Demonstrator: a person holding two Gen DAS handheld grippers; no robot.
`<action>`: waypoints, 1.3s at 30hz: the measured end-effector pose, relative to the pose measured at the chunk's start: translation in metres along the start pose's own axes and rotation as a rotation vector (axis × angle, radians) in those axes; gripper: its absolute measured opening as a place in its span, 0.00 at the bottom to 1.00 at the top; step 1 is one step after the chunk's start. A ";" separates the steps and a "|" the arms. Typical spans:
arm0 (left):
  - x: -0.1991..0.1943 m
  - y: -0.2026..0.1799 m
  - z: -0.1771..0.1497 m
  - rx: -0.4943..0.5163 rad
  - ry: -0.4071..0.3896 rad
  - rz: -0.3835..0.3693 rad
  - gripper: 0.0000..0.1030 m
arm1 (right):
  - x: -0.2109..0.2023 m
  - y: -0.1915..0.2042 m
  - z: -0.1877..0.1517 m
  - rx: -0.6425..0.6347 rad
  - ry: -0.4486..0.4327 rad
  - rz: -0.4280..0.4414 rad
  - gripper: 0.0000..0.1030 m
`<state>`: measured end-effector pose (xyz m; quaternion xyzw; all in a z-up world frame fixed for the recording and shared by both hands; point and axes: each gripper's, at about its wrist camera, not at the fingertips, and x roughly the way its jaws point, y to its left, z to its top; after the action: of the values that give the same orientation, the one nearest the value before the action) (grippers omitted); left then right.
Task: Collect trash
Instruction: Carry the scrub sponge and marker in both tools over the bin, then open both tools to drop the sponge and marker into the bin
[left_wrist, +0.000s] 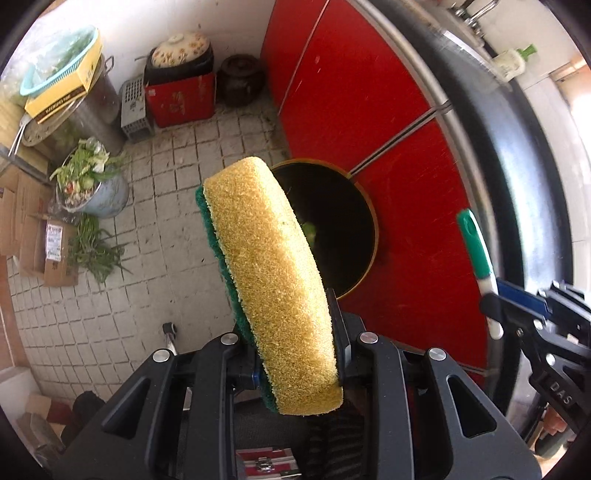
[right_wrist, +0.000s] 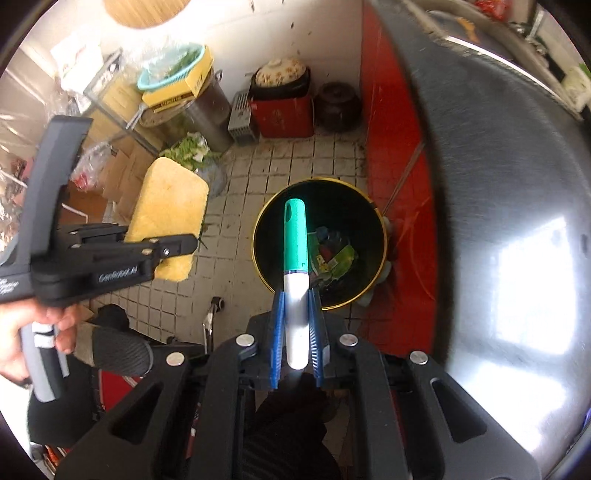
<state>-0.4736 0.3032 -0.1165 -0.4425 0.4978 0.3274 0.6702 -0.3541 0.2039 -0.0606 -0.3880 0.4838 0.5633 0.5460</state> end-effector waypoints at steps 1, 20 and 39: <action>0.006 0.003 -0.001 0.002 0.010 0.003 0.26 | 0.012 0.003 0.002 -0.009 0.008 -0.001 0.13; 0.117 0.001 0.014 0.098 0.112 -0.021 0.26 | 0.149 -0.024 0.038 0.097 0.061 -0.003 0.13; 0.090 0.038 0.005 -0.108 0.014 0.067 0.94 | 0.144 -0.011 0.080 0.099 -0.004 0.099 0.86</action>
<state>-0.4788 0.3228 -0.2125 -0.4636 0.4987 0.3729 0.6304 -0.3511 0.3151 -0.1825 -0.3350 0.5286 0.5657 0.5370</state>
